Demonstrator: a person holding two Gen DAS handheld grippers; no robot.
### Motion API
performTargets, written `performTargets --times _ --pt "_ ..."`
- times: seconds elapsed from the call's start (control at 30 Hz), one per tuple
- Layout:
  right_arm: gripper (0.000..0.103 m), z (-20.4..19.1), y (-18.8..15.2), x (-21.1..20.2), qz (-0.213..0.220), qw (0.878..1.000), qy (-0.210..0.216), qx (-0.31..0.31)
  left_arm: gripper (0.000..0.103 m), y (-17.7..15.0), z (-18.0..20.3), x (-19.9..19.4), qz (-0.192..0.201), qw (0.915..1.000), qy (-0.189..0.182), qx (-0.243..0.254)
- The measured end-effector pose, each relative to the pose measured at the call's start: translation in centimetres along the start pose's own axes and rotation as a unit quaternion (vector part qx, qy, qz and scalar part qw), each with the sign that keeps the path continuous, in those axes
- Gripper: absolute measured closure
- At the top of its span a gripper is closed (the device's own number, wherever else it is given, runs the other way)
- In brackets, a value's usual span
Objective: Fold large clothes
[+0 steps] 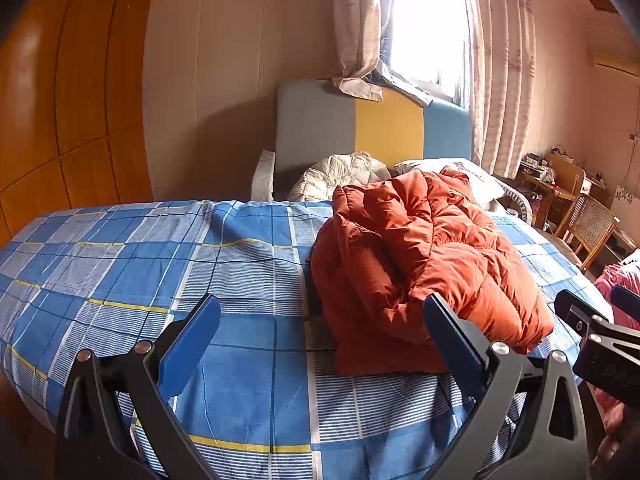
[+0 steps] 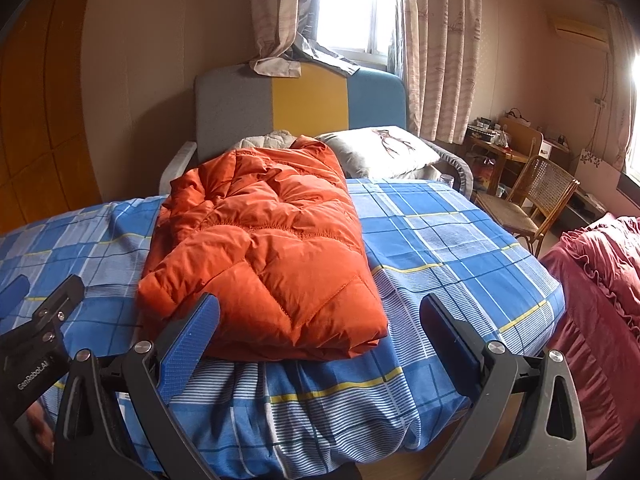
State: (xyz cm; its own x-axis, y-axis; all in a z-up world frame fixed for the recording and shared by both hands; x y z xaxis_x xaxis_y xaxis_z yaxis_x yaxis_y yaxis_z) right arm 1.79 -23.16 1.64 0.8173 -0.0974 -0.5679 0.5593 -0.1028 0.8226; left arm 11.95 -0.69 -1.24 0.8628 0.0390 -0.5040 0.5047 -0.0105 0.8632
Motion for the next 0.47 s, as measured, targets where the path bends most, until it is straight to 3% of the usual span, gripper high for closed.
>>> performTargets --times 0.47 --pt "0.003 0.3 -0.4 1.3 -0.013 1.000 0.001 0.009 0.002 -0.7 0.4 1.7 -0.035 0.9994 -0.002 -0.003"
Point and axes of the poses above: each gripper's, at about its wrist camera, not at the fingertips, and x roughly the way its jaws point, z to its right, y to its top, the point moved 1 cm from there along x, roughly the way its jaws point, and after that the axes turned 10 degrees about y, right-handed, at the moved point
